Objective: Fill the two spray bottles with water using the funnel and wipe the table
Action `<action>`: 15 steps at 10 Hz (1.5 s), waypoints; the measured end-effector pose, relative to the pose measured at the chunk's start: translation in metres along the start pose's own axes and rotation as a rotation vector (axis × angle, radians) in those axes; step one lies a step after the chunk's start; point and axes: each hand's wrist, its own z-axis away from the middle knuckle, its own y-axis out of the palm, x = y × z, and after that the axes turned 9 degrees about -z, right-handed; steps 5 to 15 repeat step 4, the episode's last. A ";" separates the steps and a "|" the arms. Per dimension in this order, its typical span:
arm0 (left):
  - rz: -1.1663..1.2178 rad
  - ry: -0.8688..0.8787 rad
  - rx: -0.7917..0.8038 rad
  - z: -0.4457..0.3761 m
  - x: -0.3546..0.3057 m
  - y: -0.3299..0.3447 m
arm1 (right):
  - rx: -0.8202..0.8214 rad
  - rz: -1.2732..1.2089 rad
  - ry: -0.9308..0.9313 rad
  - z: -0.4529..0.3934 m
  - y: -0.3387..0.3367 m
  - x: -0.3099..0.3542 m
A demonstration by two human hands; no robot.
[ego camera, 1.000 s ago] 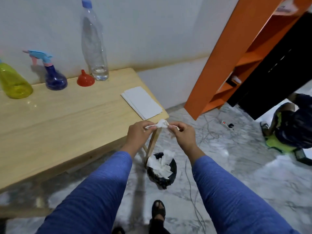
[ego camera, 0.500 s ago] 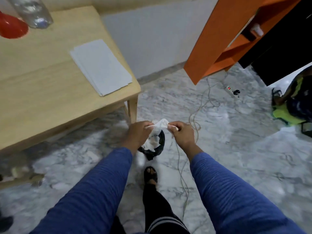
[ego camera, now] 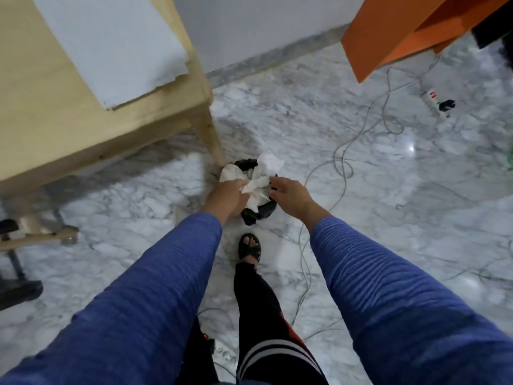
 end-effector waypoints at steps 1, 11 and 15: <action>-0.088 -0.010 0.020 0.005 -0.005 -0.013 | 0.029 0.069 0.013 0.002 -0.002 0.012; -0.225 0.076 0.013 0.038 -0.005 -0.074 | 0.023 0.269 -0.029 0.047 -0.013 0.082; -0.225 0.076 0.013 0.038 -0.005 -0.074 | 0.023 0.269 -0.029 0.047 -0.013 0.082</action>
